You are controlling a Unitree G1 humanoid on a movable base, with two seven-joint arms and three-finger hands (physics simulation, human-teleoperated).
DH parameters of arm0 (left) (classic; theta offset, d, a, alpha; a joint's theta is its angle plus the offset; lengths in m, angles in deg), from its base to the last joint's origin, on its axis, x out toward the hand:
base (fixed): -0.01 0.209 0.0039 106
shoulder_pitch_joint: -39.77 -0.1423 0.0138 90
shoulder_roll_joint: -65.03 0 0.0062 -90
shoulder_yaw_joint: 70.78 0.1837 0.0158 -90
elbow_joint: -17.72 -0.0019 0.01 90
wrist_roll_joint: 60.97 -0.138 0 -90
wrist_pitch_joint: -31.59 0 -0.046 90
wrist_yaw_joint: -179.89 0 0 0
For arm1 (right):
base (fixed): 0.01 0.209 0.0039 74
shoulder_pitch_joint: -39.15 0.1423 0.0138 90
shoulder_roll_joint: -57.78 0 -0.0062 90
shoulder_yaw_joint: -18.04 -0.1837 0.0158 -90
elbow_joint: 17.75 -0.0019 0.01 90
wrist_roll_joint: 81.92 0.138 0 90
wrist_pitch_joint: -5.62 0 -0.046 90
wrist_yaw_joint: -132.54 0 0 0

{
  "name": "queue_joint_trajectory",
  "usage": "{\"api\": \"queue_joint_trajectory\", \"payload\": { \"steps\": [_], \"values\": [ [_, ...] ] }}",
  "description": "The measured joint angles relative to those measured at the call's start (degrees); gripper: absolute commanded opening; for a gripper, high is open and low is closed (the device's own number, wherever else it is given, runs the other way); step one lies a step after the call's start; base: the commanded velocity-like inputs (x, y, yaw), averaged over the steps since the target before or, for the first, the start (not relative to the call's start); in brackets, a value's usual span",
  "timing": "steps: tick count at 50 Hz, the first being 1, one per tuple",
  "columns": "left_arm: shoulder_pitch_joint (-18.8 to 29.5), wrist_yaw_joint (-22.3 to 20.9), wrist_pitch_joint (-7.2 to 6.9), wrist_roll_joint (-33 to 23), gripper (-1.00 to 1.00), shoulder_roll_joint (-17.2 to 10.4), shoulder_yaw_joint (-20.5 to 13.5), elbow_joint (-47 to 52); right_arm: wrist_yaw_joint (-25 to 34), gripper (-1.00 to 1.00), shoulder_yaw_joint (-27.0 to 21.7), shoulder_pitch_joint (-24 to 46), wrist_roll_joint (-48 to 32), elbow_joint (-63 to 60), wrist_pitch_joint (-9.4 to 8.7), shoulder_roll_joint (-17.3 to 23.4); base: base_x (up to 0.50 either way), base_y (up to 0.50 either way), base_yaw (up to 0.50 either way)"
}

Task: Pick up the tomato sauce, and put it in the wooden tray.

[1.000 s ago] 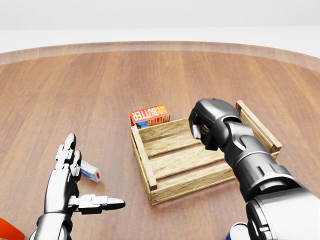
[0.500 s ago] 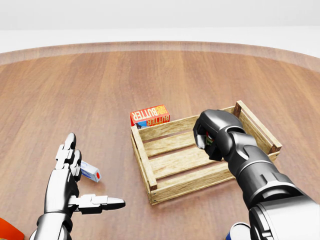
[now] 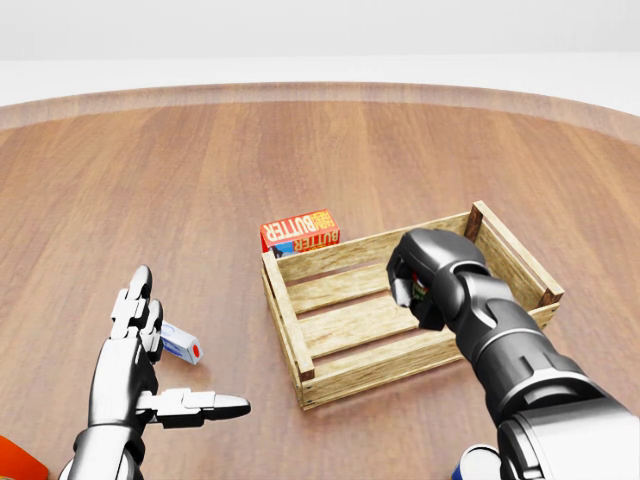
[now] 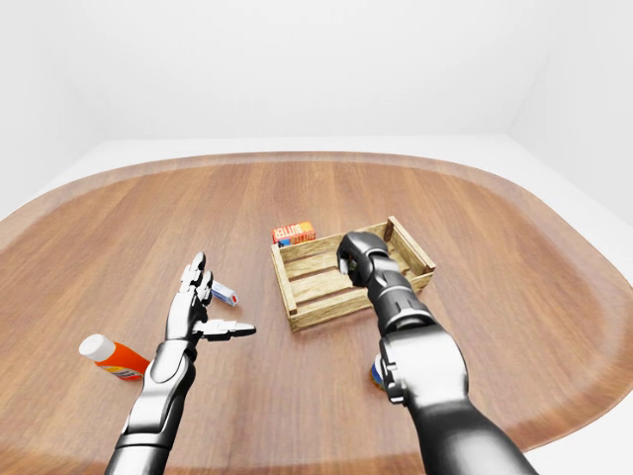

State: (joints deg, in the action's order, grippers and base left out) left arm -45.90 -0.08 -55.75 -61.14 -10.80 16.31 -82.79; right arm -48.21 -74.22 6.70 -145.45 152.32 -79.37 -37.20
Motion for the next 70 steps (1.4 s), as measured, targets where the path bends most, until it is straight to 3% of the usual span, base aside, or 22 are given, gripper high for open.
{"api": "queue_joint_trajectory", "payload": {
  "steps": [70],
  "values": [
    [-0.15, -0.07, -0.21, 0.08, 1.0, 0.02, -0.01, 0.32, -0.42, -1.0, -0.28, -0.72, -0.27, 0.12, 0.0, -1.72, 0.0, 0.0, 0.0]
  ]
}}
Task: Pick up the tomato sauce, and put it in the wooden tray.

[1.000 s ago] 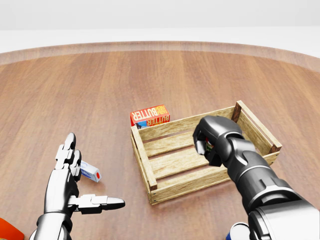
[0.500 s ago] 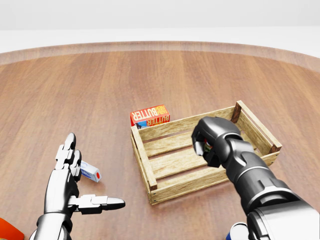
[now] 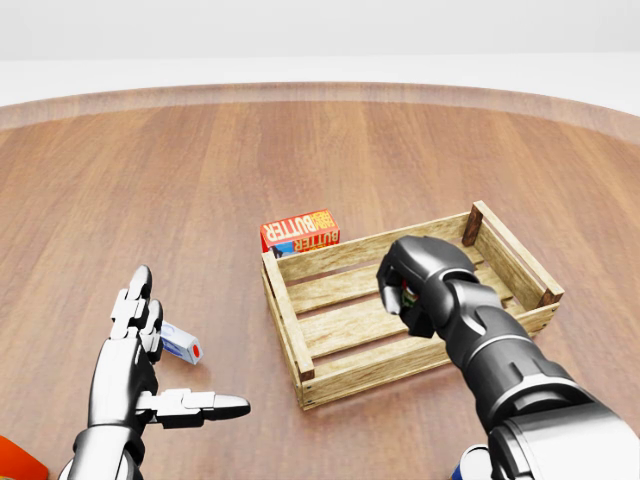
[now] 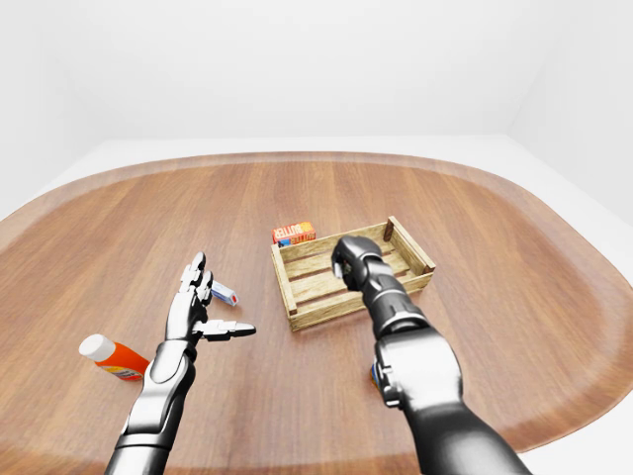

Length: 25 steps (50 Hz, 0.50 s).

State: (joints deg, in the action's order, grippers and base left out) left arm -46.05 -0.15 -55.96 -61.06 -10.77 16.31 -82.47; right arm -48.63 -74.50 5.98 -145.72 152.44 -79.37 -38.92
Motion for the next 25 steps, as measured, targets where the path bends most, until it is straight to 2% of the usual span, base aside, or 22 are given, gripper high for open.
{"api": "queue_joint_trajectory", "payload": {
  "steps": [25],
  "values": [
    [-0.04, -0.02, 0.07, 0.03, 1.0, 0.01, 0.0, -0.06, -0.17, -1.0, -0.18, -0.95, -0.07, 0.07, 0.0, -0.16, 0.0, 0.0, 0.0]
  ]
}}
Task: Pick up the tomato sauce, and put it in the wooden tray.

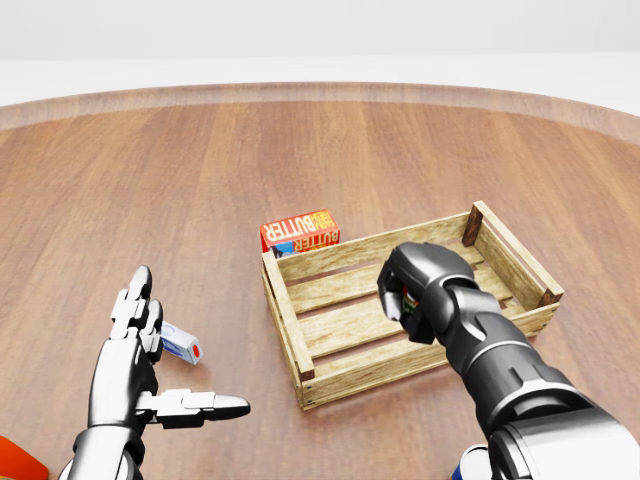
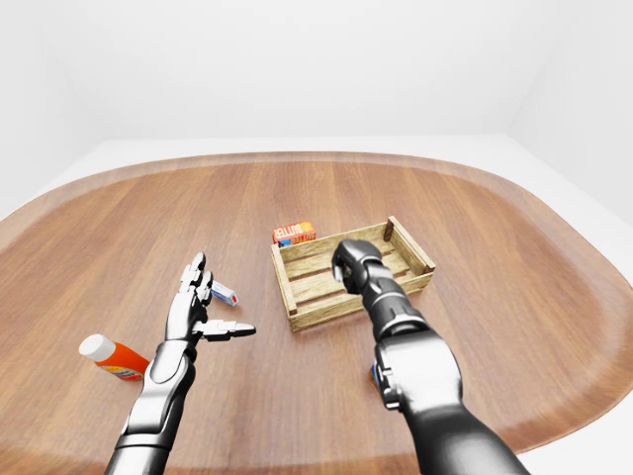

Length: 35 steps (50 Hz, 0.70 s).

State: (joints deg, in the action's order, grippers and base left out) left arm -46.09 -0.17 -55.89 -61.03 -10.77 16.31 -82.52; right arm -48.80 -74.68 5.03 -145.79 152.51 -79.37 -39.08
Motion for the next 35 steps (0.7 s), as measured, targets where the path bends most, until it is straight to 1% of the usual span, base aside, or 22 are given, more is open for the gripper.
{"api": "queue_joint_trajectory", "payload": {
  "steps": [35],
  "values": [
    [-0.12, 0.03, -0.21, -0.01, 1.0, 0.05, 0.05, 0.29, -0.2, -1.0, 0.01, 0.75, -0.14, -0.03, 0.0, -0.08, 0.0, 0.0, 0.0]
  ]
}}
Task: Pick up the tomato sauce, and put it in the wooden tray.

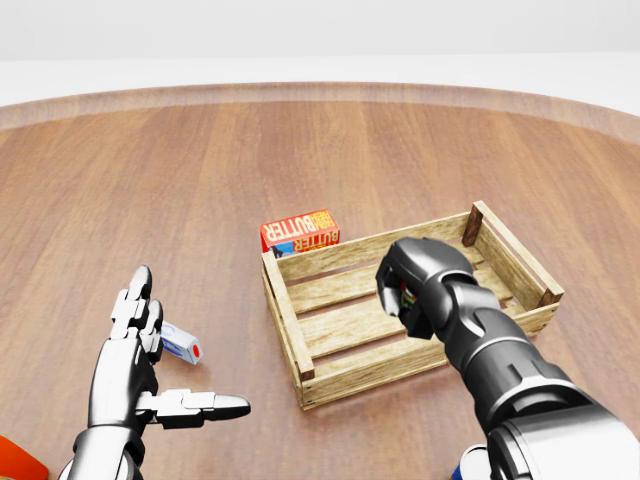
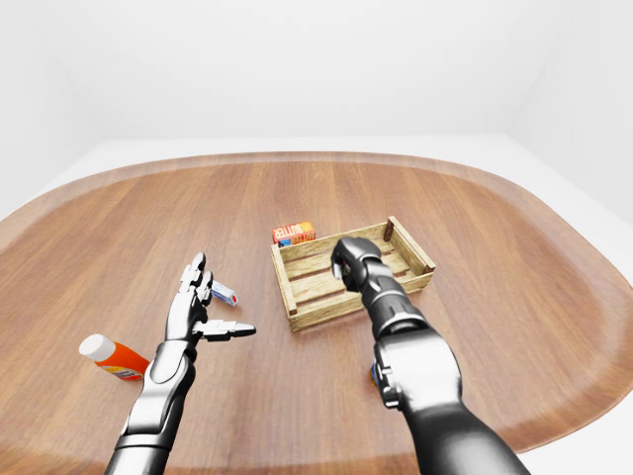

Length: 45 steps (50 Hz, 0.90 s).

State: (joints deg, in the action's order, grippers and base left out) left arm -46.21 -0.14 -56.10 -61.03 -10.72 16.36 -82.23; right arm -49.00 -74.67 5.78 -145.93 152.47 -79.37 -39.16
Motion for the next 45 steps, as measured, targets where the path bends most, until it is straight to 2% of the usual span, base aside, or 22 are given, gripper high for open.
{"api": "queue_joint_trajectory", "payload": {
  "steps": [14, 15, 45],
  "values": [
    [0.0, 0.0, 0.0, 0.0, 1.0, 0.0, 0.0, 0.0, -0.17, -1.0, 0.03, -0.13, -0.21, 0.02, 0.0, -0.06, 0.0, 0.0, 0.0],
    [0.0, 0.0, 0.0, 0.0, 1.0, 0.0, 0.0, 0.01, -0.18, 1.0, 0.03, -0.15, -0.23, 0.02, 0.0, -0.07, 0.0, 0.0, 0.0],
    [-0.01, 0.0, -0.01, 0.01, 1.0, 0.0, 0.0, 0.01, -0.99, 1.0, 0.07, -0.83, -0.35, -0.34, 0.0, -0.3, 0.0, 0.0, 0.0]
  ]
}}
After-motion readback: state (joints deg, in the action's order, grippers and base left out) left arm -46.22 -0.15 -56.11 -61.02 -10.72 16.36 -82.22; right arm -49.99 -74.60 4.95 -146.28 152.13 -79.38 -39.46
